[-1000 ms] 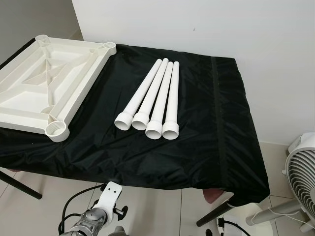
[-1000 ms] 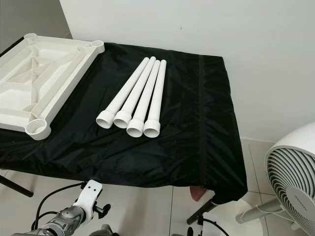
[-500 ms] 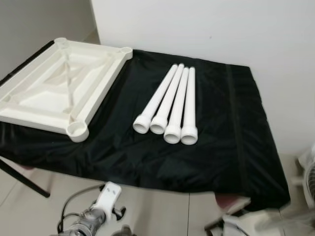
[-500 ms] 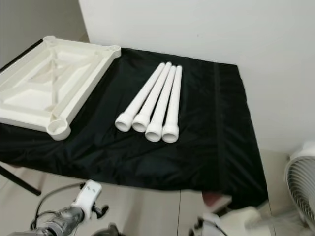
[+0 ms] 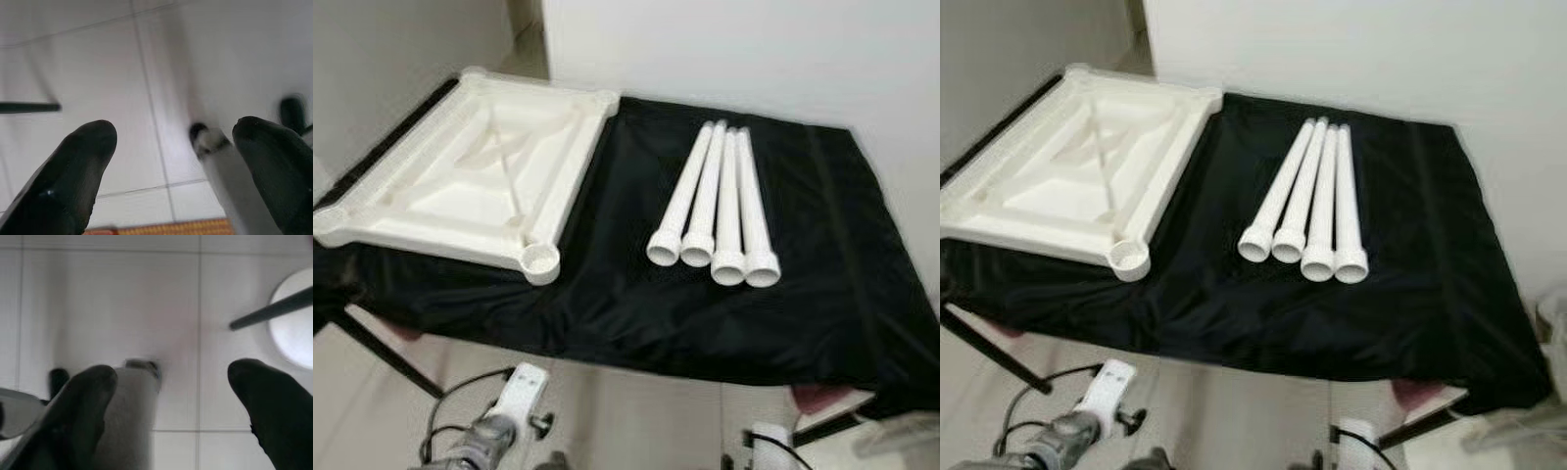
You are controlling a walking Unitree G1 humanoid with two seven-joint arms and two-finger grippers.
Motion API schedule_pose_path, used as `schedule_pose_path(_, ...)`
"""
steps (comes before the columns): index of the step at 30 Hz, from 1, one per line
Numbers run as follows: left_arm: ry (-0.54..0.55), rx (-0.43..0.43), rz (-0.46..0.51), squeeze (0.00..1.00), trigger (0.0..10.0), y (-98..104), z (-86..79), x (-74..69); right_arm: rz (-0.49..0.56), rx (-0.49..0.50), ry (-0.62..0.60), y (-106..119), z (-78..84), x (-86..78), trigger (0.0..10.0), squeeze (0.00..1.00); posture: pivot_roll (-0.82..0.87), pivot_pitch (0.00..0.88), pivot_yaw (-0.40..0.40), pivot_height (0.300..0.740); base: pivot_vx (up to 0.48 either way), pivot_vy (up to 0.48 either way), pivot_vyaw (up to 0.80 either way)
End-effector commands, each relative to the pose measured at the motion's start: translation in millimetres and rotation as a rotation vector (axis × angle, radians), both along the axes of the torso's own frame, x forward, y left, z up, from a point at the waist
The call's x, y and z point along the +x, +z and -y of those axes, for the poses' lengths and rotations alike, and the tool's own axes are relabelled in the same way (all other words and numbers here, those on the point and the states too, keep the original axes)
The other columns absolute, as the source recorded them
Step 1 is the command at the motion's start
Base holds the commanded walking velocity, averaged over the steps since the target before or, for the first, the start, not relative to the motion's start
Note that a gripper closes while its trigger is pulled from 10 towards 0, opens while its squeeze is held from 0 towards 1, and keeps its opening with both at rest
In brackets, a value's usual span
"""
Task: Building children table
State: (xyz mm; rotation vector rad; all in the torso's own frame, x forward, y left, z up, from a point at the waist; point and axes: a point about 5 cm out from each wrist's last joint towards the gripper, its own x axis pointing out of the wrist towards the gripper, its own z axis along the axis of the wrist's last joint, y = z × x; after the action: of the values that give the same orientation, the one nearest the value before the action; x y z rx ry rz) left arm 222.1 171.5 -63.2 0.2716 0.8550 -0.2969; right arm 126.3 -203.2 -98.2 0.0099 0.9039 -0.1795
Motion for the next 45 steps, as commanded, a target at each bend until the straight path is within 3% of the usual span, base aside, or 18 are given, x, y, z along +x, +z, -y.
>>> schedule_pose_path(1,-0.018,0.004,-0.014,0.00,10.0,-4,7.0,-5.6,-0.058,-0.006,-0.009,-5,4.7,-13.9,10.0,0.00,0.04,0.000,0.009,0.740,0.000,0.000,0.00)
schedule_pose_path(7,-0.086,0.057,-0.008,0.00,10.0,-6,8.3,-9.2,-0.067,0.003,0.001,-6,3.7,-18.2,10.0,0.00,0.04,0.000,0.003,0.740,0.000,0.000,0.00)
schedule_pose_path(23,-0.092,0.006,-0.033,0.00,10.0,-9,3.7,-16.3,-0.104,-0.001,0.026,-9,2.8,-30.6,10.0,0.00,0.05,0.000,-0.006,0.740,0.000,0.000,0.00)
schedule_pose_path(26,-0.132,0.000,-0.033,0.00,10.0,-9,4.9,-17.8,-0.107,-0.005,0.029,-9,4.3,-33.6,10.0,0.00,0.05,0.000,-0.004,0.740,0.000,0.000,0.00)
schedule_pose_path(29,-0.223,-0.062,-0.005,0.00,10.0,-5,9.9,-16.1,-0.095,-0.029,0.067,-8,8.6,-35.7,10.0,0.00,0.05,0.000,-0.002,0.740,0.000,0.000,0.00)
schedule_pose_path(32,-0.234,-0.063,-0.001,0.00,10.0,-5,10.3,-15.8,-0.093,-0.030,0.072,-8,8.7,-35.5,10.0,0.00,0.05,0.000,-0.001,0.740,0.000,0.000,0.00)
schedule_pose_path(36,-0.322,-0.065,0.015,0.00,10.0,-2,9.9,-14.8,-0.057,-0.025,0.144,-6,7.8,-32.4,10.0,0.00,0.06,0.000,-0.001,0.740,0.000,0.000,0.00)
schedule_pose_path(41,-0.464,-0.096,0.090,0.00,10.0,7,5.9,-14.5,0.033,-0.044,0.320,1,6.2,-29.6,10.0,0.00,0.06,0.000,0.006,0.740,0.000,0.000,0.00)
schedule_pose_path(45,-0.516,-0.108,0.133,0.00,10.0,12,4.9,-13.0,0.086,-0.029,0.350,5,7.0,-27.8,10.0,0.00,0.06,0.002,0.005,0.740,0.000,0.000,0.00)
